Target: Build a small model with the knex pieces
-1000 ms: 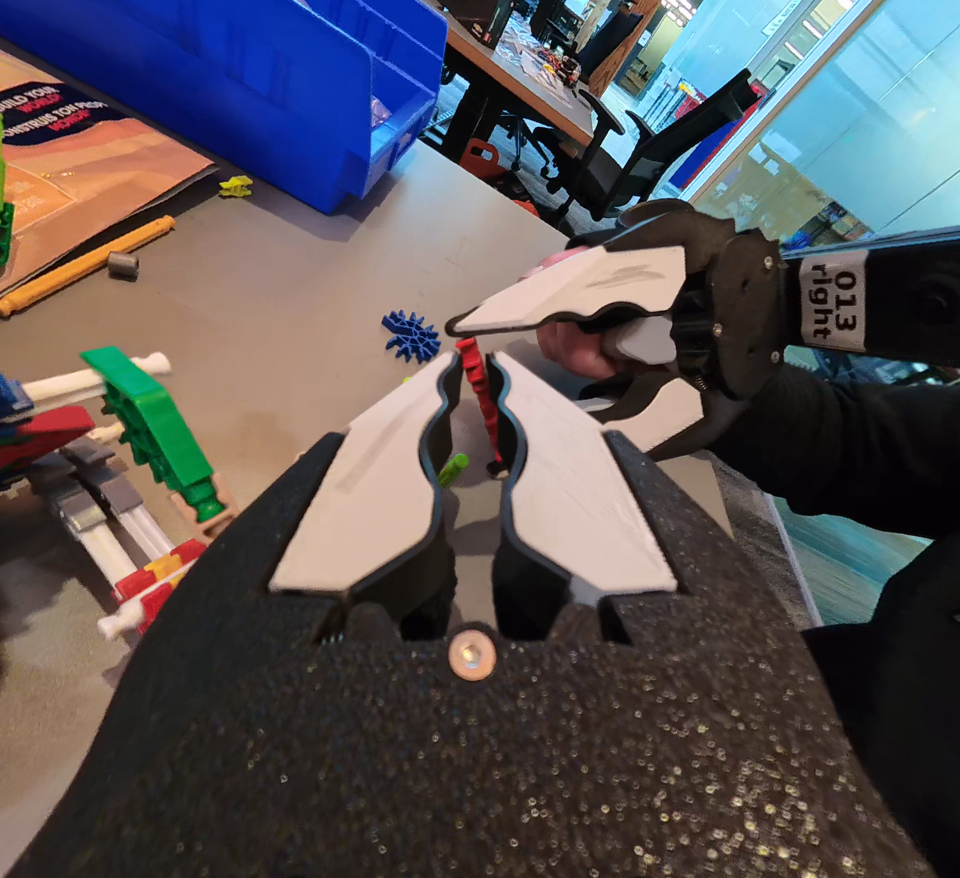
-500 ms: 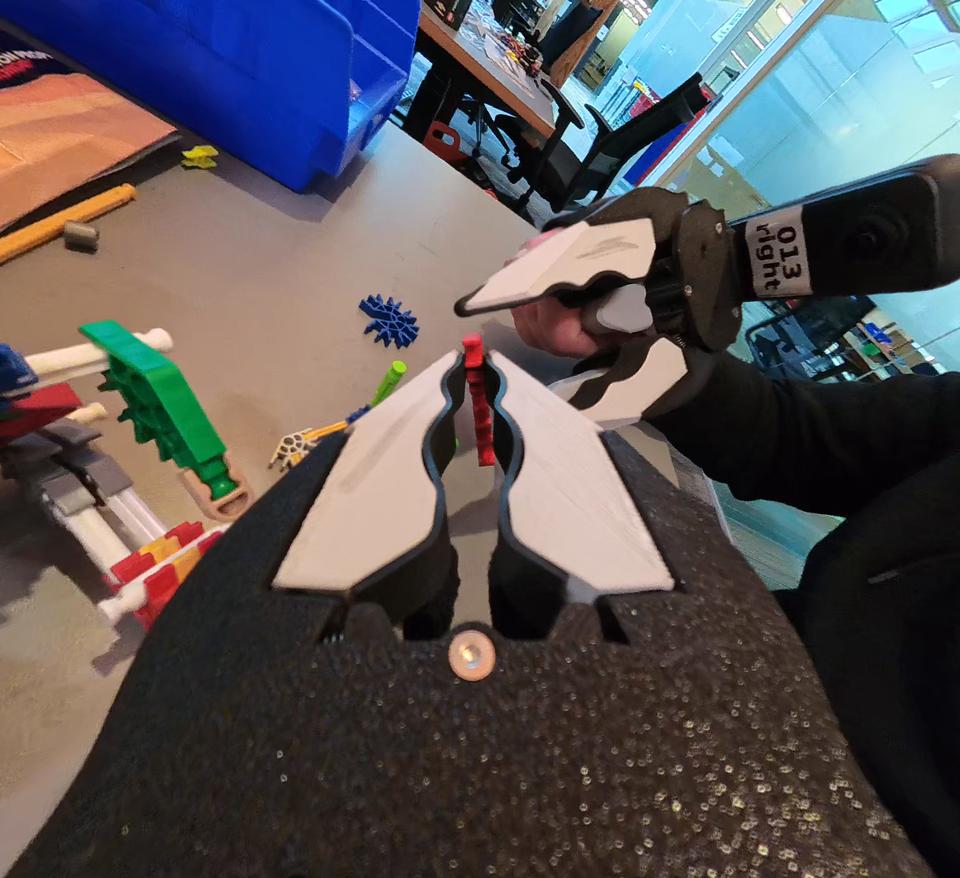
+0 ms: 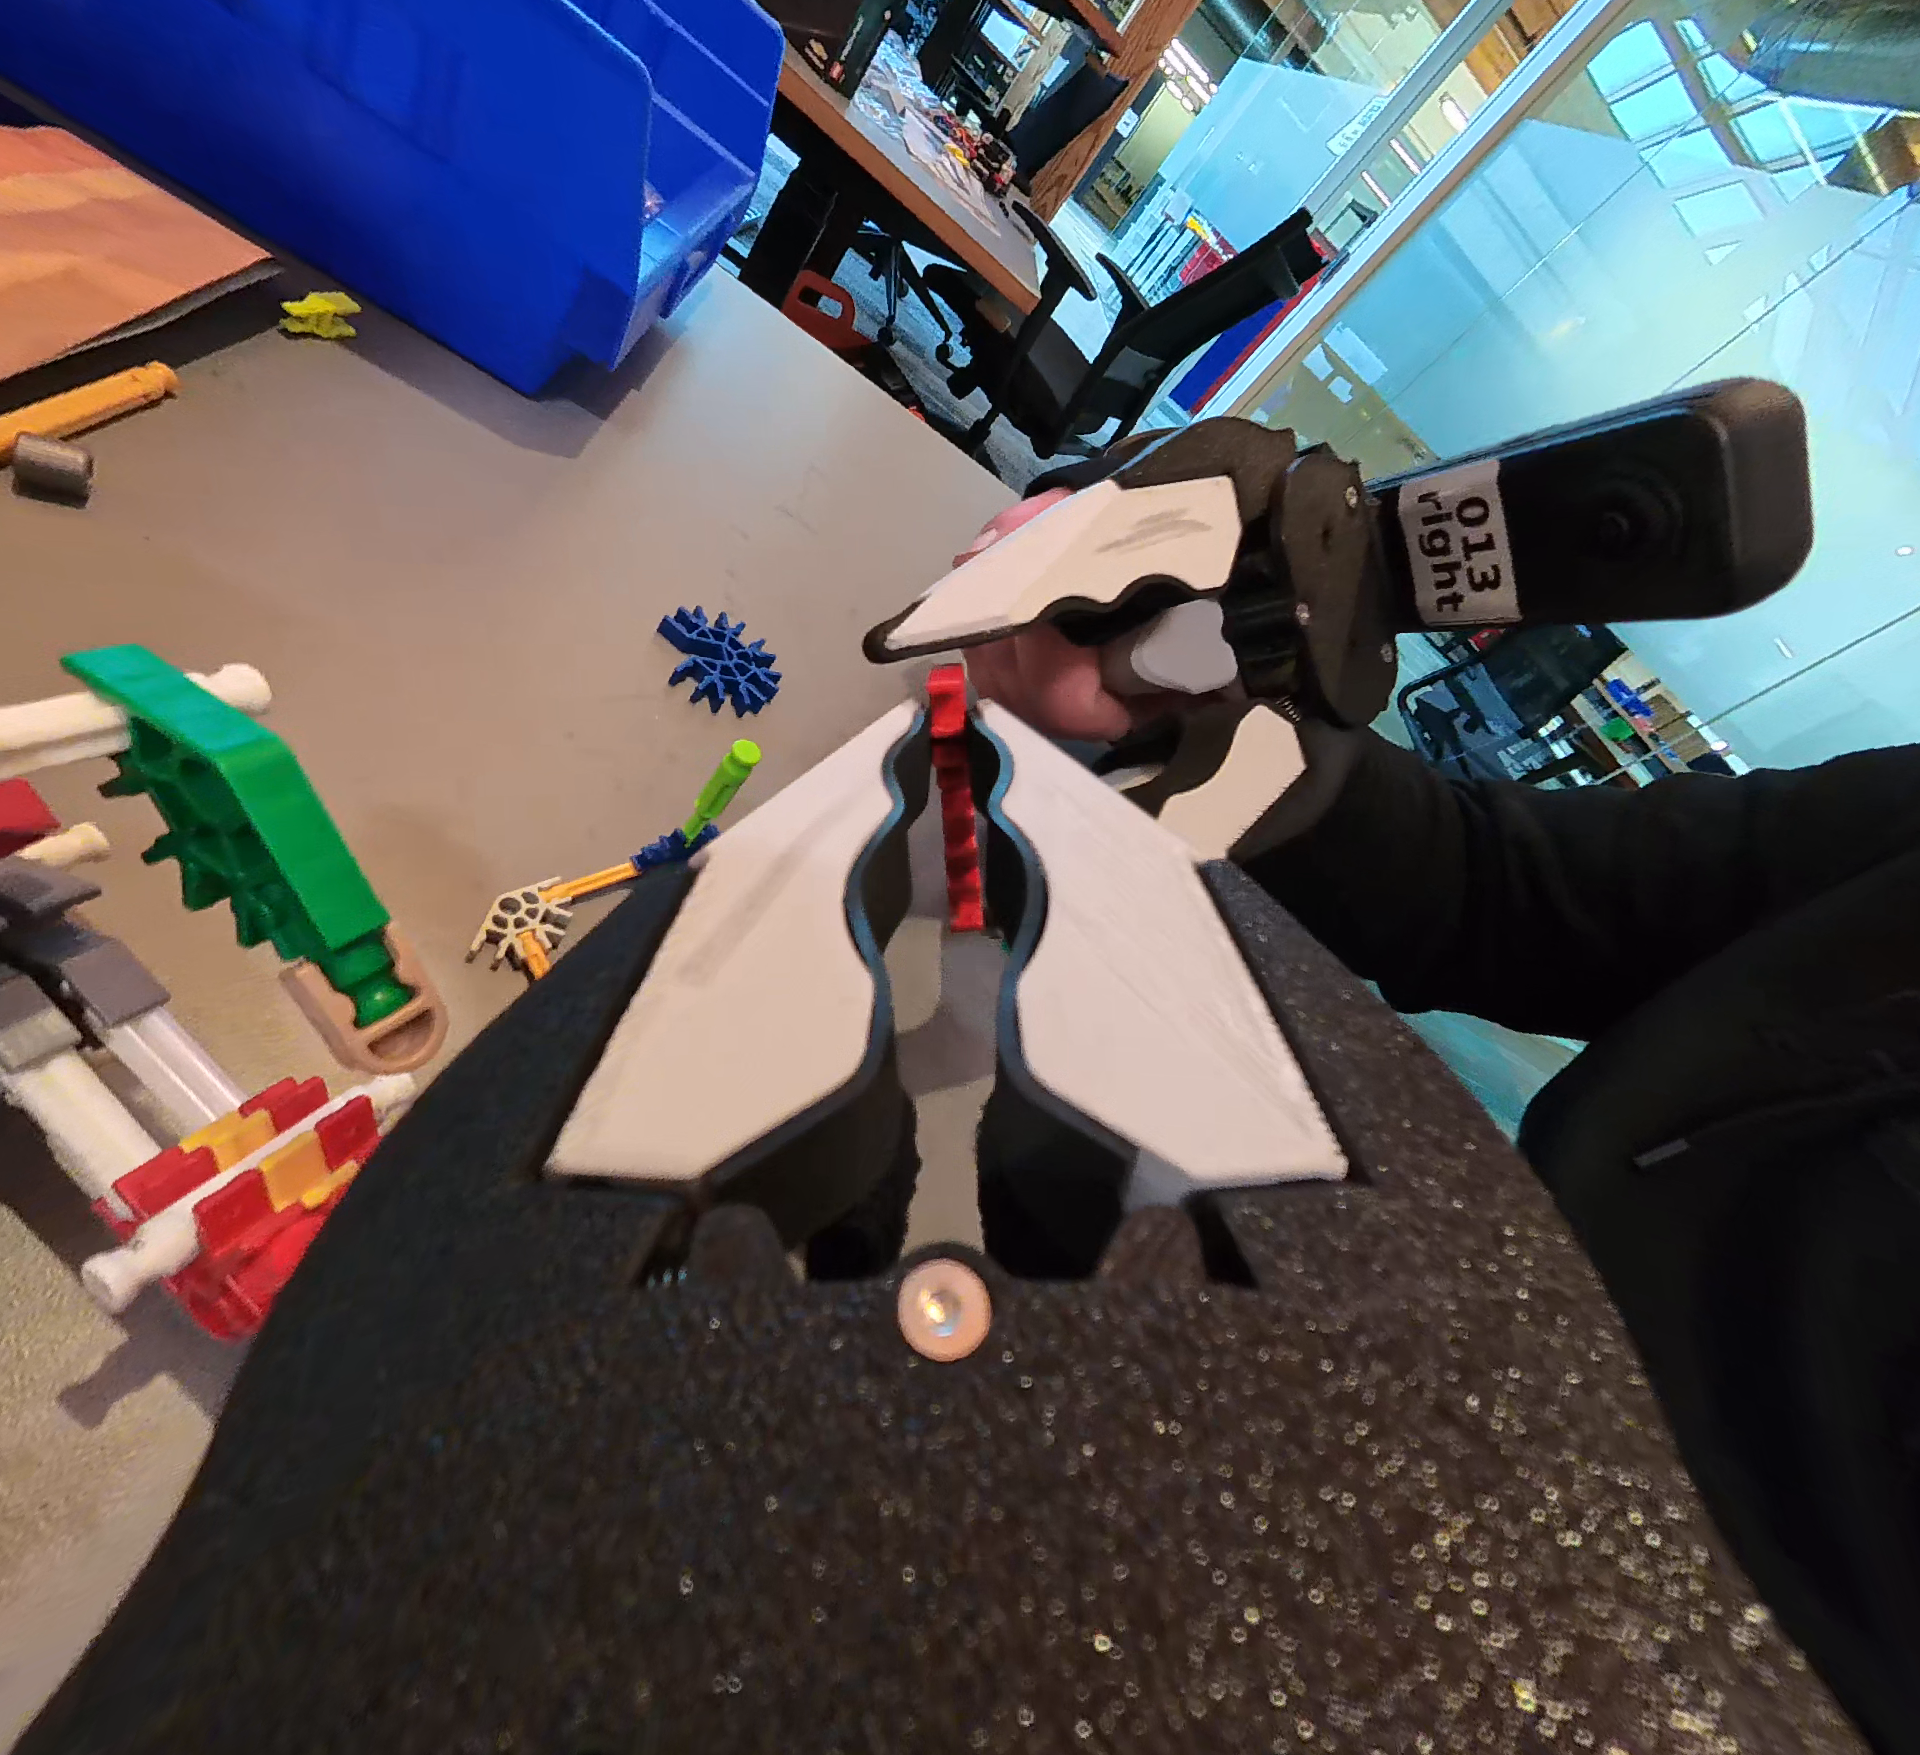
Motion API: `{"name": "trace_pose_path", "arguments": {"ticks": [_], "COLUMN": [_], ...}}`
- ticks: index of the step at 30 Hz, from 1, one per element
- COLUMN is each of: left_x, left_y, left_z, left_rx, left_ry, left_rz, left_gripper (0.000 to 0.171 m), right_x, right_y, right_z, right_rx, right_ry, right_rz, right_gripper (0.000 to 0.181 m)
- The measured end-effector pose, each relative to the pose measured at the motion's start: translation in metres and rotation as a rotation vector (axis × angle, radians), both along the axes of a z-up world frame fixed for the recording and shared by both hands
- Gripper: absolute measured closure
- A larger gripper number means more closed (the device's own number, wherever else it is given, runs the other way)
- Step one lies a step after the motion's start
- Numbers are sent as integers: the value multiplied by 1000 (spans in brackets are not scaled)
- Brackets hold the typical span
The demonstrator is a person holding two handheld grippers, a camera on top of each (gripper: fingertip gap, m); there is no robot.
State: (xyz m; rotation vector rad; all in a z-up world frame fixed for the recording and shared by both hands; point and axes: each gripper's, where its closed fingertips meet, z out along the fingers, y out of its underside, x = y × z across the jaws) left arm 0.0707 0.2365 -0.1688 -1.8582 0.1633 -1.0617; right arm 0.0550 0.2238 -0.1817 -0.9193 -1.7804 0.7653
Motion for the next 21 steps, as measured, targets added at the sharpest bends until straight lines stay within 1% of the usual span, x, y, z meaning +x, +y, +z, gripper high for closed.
{"name": "trace_pose_path", "arguments": {"ticks": [11, 17, 21], "left_x": [5, 7, 7], "left_y": [-5, -7, -7], "left_z": [8, 10, 9], "left_rx": [5, -1, -7], "left_ry": [-62, -76, -72], "left_rz": [-40, -55, -53], "left_gripper": [168, 169, 168], "right_x": [2, 4, 5], "right_y": [-2, -6, -3], "right_z": [2, 1, 2], "right_rx": [86, 113, 127], "right_ry": [32, 34, 37], "right_rz": [20, 46, 35], "right_gripper": [129, 124, 128]}}
